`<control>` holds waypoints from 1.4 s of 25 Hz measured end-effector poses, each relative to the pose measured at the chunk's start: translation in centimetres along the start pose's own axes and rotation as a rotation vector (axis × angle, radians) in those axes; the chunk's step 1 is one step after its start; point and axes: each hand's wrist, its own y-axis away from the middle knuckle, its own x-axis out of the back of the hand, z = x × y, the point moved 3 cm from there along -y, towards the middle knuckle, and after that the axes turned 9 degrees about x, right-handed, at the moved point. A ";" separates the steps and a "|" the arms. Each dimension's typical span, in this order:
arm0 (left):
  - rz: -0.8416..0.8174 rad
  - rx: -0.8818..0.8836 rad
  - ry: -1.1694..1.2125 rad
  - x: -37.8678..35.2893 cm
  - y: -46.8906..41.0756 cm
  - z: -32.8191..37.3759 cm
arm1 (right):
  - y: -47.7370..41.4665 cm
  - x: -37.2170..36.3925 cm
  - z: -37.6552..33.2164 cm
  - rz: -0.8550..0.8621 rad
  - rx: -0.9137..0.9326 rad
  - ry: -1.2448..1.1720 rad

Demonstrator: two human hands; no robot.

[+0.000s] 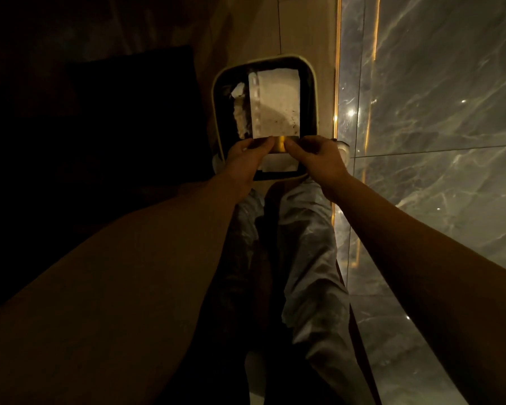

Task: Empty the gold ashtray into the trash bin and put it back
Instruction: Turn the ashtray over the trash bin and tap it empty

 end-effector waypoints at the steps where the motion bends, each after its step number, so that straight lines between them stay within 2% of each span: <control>1: 0.015 0.009 0.002 -0.1 -0.5 0.2 | -0.4 -0.1 0.1 0.008 -0.007 0.012; 7: 0.057 0.054 0.065 -1.0 -2.4 0.8 | -2.4 -0.4 0.0 0.145 -0.056 0.075; 14: 0.188 0.150 0.104 -1.9 -2.9 1.3 | -3.3 -0.5 -0.2 0.110 0.021 0.293; 19: 0.282 0.186 0.029 -1.5 -3.0 1.5 | -3.0 -0.5 0.0 0.064 0.046 0.259; 24: 0.366 -0.015 -0.097 -1.6 -2.9 2.3 | -2.1 -0.6 -0.2 0.046 0.167 0.290; 27: 0.383 -0.037 -0.153 -2.2 -2.2 2.7 | -1.7 -0.5 -0.7 0.089 0.219 0.293; 32: 0.341 -0.087 -0.270 -1.8 -1.1 2.9 | -1.4 -0.2 -1.4 0.078 0.256 0.310; 35: 0.336 -0.211 -0.469 -1.3 0.4 2.7 | -0.7 0.0 -2.1 0.076 0.271 0.279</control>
